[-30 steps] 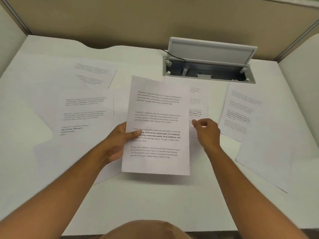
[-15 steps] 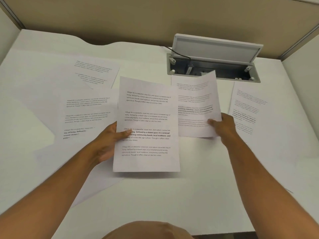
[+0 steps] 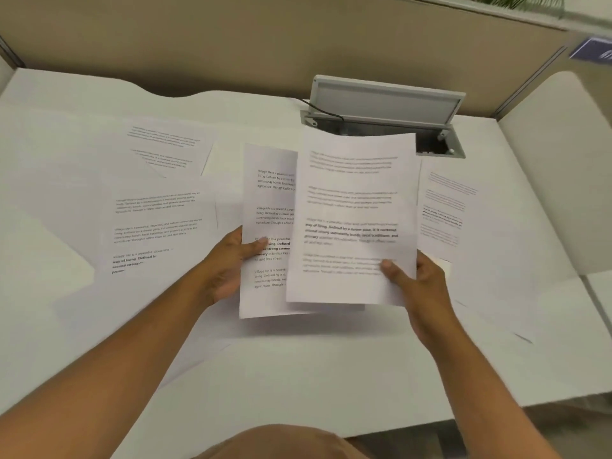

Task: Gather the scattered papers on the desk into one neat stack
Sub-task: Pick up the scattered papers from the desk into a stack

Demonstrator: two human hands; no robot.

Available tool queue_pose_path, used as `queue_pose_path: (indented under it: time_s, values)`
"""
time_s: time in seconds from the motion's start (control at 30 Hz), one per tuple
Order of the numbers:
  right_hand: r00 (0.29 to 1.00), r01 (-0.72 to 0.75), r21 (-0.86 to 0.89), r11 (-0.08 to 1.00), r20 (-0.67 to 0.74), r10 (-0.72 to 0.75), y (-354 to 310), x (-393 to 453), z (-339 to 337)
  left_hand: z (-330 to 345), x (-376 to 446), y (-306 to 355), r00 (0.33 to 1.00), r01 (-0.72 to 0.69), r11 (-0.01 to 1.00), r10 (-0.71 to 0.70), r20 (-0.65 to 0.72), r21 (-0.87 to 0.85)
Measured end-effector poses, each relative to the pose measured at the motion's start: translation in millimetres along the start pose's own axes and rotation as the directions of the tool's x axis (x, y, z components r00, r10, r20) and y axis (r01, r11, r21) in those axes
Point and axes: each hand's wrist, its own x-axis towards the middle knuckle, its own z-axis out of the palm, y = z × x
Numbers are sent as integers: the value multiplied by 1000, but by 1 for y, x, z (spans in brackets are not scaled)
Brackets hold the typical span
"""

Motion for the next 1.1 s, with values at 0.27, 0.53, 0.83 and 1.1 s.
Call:
queue_pose_path:
  time_s: [0.27,0.53,0.83,1.1]
  values:
    - [965,24,-268,963,-245,-92,-2,-43,9,51,5,0,991,-1,1000,0,137,8]
    - [971,-195,84,977,154,180,-16,-21,-71,96,13,-16,966,46,992,-73,246,114]
    - [986,-90,172,981,-123,112,23,-2,-121,162,48,-59,978,-9,962,-48,202,272]
    - [785,-401,-387,830,-613,94,80,31,-220,204,78,-94,993,-29,951,-7,115,308]
